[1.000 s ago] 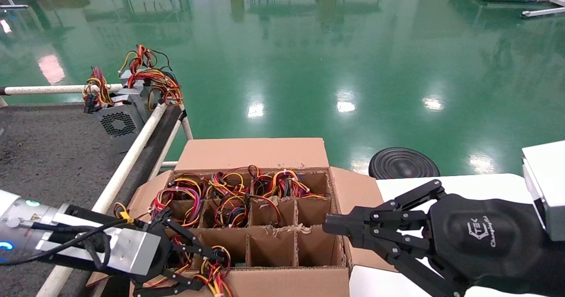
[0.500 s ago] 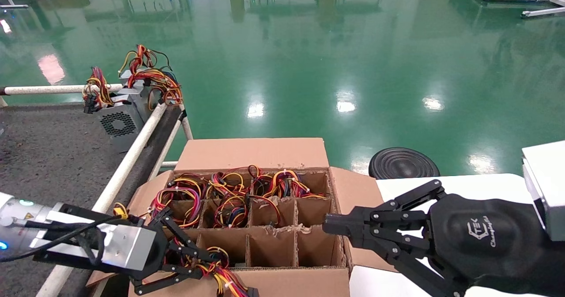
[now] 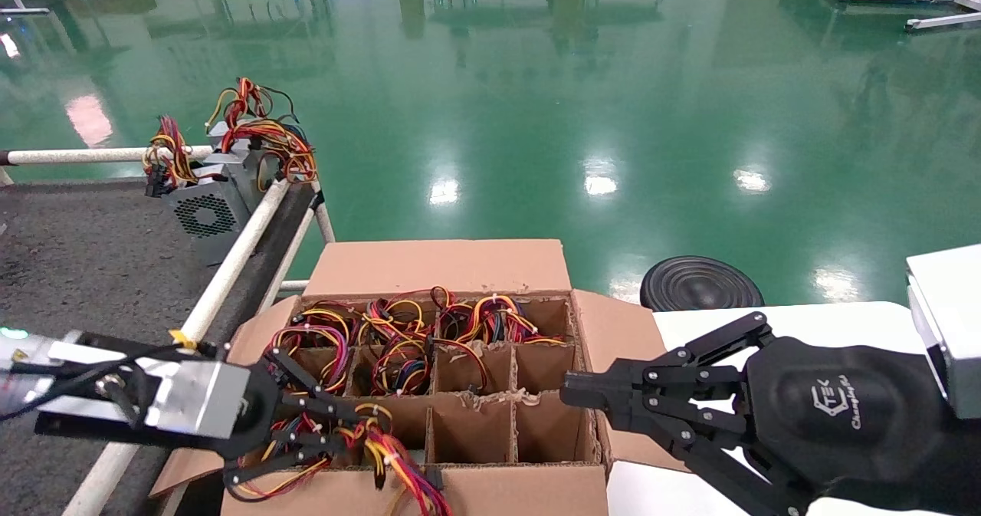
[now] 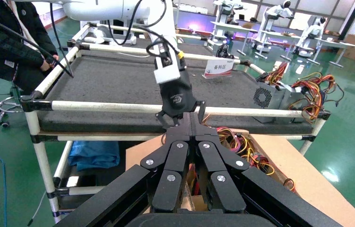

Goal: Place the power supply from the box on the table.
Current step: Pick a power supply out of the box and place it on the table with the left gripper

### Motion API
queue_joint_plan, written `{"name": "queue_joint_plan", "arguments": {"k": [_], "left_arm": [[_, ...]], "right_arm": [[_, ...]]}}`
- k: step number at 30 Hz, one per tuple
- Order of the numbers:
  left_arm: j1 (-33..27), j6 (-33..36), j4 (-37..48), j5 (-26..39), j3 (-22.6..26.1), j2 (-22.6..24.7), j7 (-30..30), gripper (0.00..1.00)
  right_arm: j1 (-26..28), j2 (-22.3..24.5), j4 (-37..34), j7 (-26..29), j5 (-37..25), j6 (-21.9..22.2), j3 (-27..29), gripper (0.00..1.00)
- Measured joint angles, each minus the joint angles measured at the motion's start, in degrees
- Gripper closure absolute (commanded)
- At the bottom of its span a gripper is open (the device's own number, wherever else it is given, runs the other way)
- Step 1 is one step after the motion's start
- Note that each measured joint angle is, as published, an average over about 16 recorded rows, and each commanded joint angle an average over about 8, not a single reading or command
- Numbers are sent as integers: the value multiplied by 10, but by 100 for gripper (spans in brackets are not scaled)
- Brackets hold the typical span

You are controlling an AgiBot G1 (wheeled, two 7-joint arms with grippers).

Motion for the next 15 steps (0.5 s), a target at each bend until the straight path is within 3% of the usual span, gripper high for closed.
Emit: {"name": "queue_joint_plan", "arguments": {"k": [15], "left_arm": [[-39, 8, -18, -28, -47, -13, 11, 100]], "right_arm": [[0, 0, 0, 0, 0, 0, 0, 100]]}}
